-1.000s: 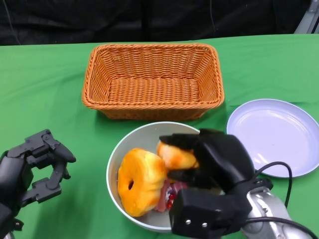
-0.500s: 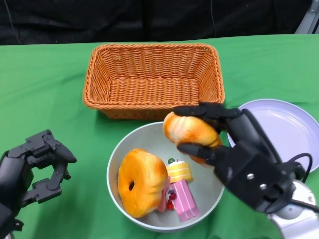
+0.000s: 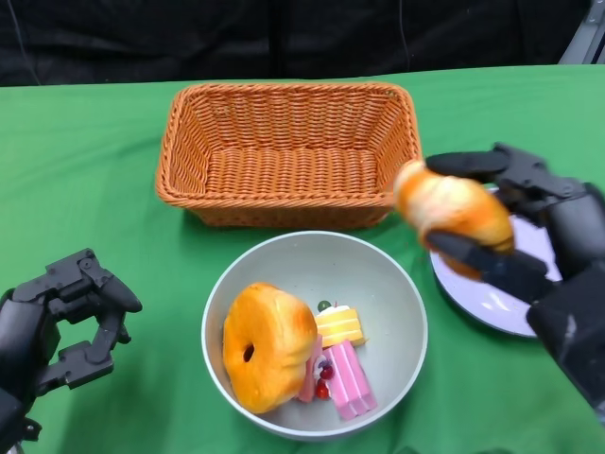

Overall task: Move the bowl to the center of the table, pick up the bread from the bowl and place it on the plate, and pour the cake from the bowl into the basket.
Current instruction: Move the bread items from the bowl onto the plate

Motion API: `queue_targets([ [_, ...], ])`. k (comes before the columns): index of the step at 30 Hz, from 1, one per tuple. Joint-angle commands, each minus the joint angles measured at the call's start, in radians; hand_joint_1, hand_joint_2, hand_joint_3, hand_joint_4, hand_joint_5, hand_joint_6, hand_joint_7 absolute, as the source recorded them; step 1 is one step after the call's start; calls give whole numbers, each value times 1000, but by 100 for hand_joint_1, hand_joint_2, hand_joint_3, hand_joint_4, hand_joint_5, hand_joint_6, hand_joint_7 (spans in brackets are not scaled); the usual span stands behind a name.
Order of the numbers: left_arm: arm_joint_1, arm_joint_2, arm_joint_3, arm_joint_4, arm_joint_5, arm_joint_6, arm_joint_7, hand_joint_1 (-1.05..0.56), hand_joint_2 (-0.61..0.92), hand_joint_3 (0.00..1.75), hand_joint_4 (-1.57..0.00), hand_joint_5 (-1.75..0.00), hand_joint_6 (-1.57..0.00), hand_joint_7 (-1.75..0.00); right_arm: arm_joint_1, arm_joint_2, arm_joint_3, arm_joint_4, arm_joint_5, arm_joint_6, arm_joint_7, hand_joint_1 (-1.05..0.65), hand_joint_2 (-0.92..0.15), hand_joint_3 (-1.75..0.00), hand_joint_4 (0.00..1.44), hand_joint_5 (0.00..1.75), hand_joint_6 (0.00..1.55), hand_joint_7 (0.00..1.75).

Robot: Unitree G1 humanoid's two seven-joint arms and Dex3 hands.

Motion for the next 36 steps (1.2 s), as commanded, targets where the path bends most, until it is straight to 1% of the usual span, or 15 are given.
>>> queue_targets([
  [1, -8, 20, 7, 8, -6, -3, 7, 2, 66, 96, -75, -163, -75, -134, 16, -57, -43, 99, -66, -129, -90, -16, -91, -2, 80, 117, 79, 87],
  [2, -8, 21, 7, 7, -2, -3, 12, 2, 67, 96, -75, -163, -75, -133, 18, -72, -51, 135, -90, -165, -118, -16, -90, -2, 79, 118, 79, 87],
  [5, -7, 21, 6, 4, 4, -1, 18, 3, 67, 96, -75, -163, -76, -133, 16, -94, -61, 204, -127, -230, -169, -14, -89, -1, 80, 121, 83, 80],
  [6, -9, 21, 7, 8, 1, -5, 14, 3, 67, 96, -75, -163, -76, -133, 12, -104, -65, 248, -140, -258, -195, -13, -89, 0, 80, 123, 84, 78],
  [8, -11, 21, 7, 12, 0, -10, 13, 4, 67, 96, -75, -164, -76, -133, 5, -118, -71, 319, -160, -299, -232, -11, -88, 0, 78, 136, 85, 74],
  [9, -11, 21, 7, 13, 0, -11, 13, 4, 67, 96, -75, -164, -76, -133, 2, -121, -72, 339, -164, -313, -244, -11, -88, 0, 78, 139, 85, 74],
  [12, -12, 24, 8, 18, -6, -12, 5, 4, 66, 97, -75, -164, -76, -133, -23, -137, -72, 463, -189, -362, -298, -10, -87, 0, 77, 147, 88, 69],
  [13, -12, 25, 8, 19, -8, -10, 4, 3, 66, 97, -75, -164, -76, -133, -33, -143, -67, 505, -199, -377, -314, -10, -87, 0, 78, 147, 89, 67],
  [15, -12, 26, 8, 18, -8, -6, 4, 2, 66, 97, -74, -164, -76, -133, -56, -149, -55, 571, -218, -405, -340, -9, -87, 0, 78, 139, 92, 59],
  [18, -11, 27, 7, 15, -2, 0, 11, 2, 66, 97, -74, -164, -76, -133, -90, -150, -39, 648, -232, -432, -369, -11, -88, 0, 79, 137, 94, 54],
  [21, -12, 27, 7, 17, 0, 0, 13, 2, 66, 96, -75, -164, -76, -133, -116, -152, -26, 704, -236, -455, -391, -11, -87, 0, 79, 138, 95, 52],
  [25, -8, 27, 7, 9, 4, 3, 18, 2, 66, 96, -75, -164, -77, -133, -196, -140, 2, 873, -239, -481, -429, -10, -88, 0, 79, 131, 96, 47],
  [31, 0, 30, 5, 1, 4, 7, 22, 2, 66, 97, -76, -164, -77, -132, -288, -130, 28, 1065, -234, -519, -504, -11, -89, 0, 77, 131, 97, 43],
  [36, 3, 31, 5, 2, -3, 4, 16, 2, 67, 96, -76, -164, -76, -131, -339, -130, 51, 1170, -232, -523, -533, -11, -90, -1, 76, 131, 98, 40],
])
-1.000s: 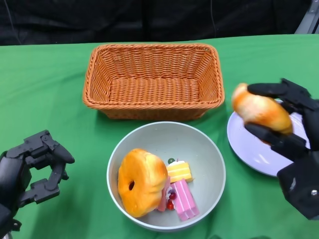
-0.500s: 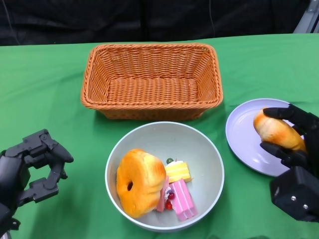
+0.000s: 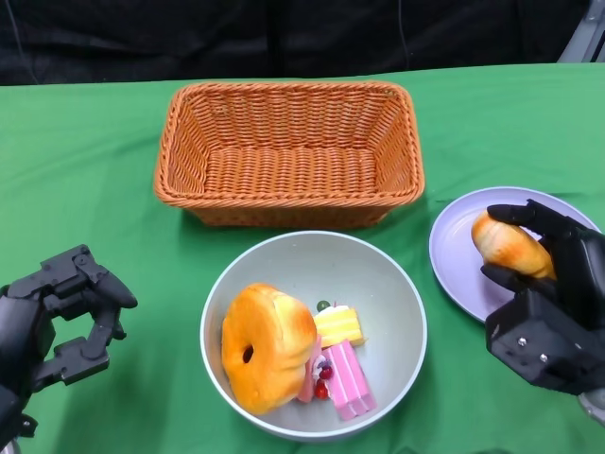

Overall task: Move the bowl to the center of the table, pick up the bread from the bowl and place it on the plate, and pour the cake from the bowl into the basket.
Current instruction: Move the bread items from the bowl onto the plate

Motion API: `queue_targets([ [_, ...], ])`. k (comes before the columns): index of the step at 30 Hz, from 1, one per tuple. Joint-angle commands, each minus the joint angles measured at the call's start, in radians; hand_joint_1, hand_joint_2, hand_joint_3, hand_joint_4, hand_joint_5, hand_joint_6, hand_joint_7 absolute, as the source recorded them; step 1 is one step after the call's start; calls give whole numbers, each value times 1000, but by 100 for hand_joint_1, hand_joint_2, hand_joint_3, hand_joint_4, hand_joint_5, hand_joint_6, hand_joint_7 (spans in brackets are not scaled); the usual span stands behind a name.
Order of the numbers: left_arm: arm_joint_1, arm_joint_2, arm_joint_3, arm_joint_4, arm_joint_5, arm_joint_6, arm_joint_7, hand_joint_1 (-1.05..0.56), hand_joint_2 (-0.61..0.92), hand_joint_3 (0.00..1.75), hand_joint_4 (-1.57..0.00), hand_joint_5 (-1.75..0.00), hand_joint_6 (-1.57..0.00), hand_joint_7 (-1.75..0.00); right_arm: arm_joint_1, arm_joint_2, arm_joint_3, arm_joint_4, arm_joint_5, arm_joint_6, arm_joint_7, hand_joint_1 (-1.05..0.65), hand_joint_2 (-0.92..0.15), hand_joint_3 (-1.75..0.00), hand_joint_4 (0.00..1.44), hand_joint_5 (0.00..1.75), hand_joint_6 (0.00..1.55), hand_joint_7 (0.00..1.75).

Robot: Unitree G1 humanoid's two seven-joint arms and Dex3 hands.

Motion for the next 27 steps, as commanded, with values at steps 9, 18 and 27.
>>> queue_targets([
  [9, 18, 20, 4, -12, -3, -3, 4, 1, 67, 93, -76, -164, -77, -130, -25, 7, 40, 57, 20, 28, 6, -10, -91, -1, 73, 129, 99, 38],
  [18, 17, 20, 3, -10, 0, 1, 7, 1, 66, 94, -77, -163, -77, -130, 28, 14, 78, -87, 22, 148, 157, -14, -92, -2, 68, 118, 98, 29],
  [27, 14, 16, 1, -10, -3, 0, 3, 3, 67, 94, -77, -163, -78, -129, 96, -26, 169, -329, -60, 386, 398, -38, -92, -1, 52, 17, 52, 0],
])
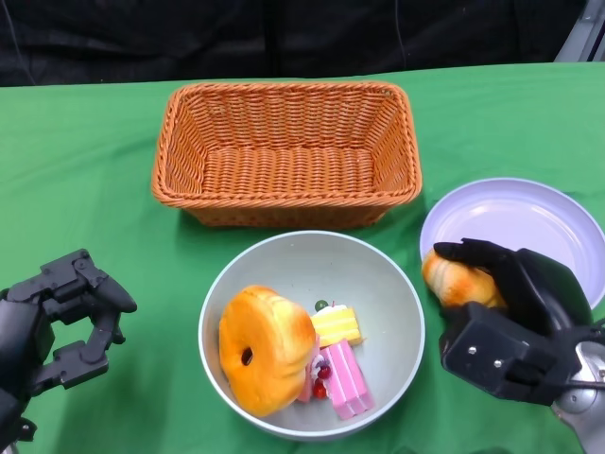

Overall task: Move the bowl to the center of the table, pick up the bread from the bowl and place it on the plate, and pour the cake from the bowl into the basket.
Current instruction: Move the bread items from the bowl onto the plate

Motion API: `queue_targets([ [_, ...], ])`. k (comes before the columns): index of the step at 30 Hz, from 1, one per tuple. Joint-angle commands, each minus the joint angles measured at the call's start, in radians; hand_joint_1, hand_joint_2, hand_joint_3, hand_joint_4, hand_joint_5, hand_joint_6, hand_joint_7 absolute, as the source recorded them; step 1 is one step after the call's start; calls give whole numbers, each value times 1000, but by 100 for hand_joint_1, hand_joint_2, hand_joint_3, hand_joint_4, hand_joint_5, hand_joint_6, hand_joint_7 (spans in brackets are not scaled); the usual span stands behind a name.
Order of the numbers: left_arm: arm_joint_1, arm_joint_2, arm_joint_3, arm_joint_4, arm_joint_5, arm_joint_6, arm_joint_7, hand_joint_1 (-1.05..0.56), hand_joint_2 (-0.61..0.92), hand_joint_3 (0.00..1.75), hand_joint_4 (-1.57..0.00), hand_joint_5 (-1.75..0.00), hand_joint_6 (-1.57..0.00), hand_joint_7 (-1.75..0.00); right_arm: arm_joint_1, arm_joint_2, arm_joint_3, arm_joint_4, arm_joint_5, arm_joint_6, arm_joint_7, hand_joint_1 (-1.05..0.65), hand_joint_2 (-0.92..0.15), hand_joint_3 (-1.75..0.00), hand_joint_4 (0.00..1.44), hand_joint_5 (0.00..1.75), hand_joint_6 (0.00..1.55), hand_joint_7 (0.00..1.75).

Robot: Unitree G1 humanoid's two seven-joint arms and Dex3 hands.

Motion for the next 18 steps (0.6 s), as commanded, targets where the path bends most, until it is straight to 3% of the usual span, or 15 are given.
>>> queue_targets([
  [1, 1, 15, 3, 1, -6, -7, 0, 3, 67, 94, -77, -163, -78, -130, 34, -23, 30, -79, -32, 107, 89, -46, -92, -2, 43, 9, 42, 0],
  [9, 8, 18, 5, -11, -6, 11, 6, 3, 67, 95, -77, -164, -77, -132, 56, -34, 50, -163, -43, 199, 161, -61, -92, -8, 29, 1, 30, 0],
  [18, 6, 25, 5, -6, -9, 17, -3, 2, 66, 96, -77, -164, -77, -132, 72, -17, 36, -169, -36, 191, 76, -54, -92, -7, 35, 3, 34, 1],
])
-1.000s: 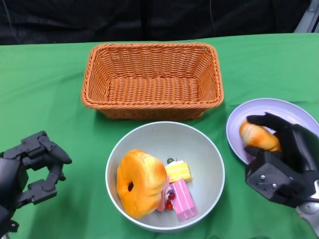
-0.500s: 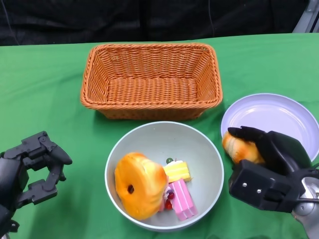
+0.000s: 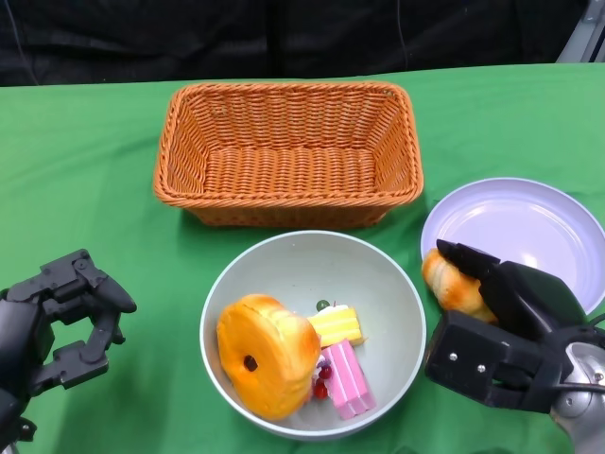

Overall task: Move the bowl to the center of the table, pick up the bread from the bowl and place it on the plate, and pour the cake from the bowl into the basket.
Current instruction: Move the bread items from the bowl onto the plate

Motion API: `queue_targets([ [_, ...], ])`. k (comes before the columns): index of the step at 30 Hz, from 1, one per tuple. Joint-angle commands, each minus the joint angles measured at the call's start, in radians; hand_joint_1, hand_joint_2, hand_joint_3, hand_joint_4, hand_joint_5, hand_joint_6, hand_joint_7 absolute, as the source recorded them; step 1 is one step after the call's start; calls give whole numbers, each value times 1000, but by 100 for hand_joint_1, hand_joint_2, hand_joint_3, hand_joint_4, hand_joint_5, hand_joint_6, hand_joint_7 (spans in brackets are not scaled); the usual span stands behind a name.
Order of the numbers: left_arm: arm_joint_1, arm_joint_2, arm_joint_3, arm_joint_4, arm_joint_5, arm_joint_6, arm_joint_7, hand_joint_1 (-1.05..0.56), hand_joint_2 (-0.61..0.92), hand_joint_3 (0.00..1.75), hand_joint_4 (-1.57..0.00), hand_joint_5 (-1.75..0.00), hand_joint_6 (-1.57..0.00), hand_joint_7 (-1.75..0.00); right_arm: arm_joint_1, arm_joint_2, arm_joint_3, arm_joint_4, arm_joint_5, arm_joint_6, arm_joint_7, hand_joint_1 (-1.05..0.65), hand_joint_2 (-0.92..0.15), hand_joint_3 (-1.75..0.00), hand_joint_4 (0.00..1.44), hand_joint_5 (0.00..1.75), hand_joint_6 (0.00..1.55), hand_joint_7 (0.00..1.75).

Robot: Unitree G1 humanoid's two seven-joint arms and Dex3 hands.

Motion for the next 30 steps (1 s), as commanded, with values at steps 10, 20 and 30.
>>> queue_targets([
  [10, 4, 26, 4, 0, 8, 7, 9, 3, 65, 97, -77, -163, -78, -131, 33, 8, -12, -29, -6, -9, -116, -73, -92, -13, 23, 0, 26, 0],
  [20, 5, 27, 3, -4, 4, 16, 3, 2, 62, 102, -76, -165, -77, -132, 57, 14, -61, -62, 49, -103, -185, -75, -92, -15, 19, 1, 21, 0],
  [30, 2, 29, 2, 4, 11, 2, 5, 2, 60, 105, -77, -165, -76, -134, 75, 3, -93, -125, 45, -116, -177, -77, -92, -18, 23, 3, 26, 2],
])
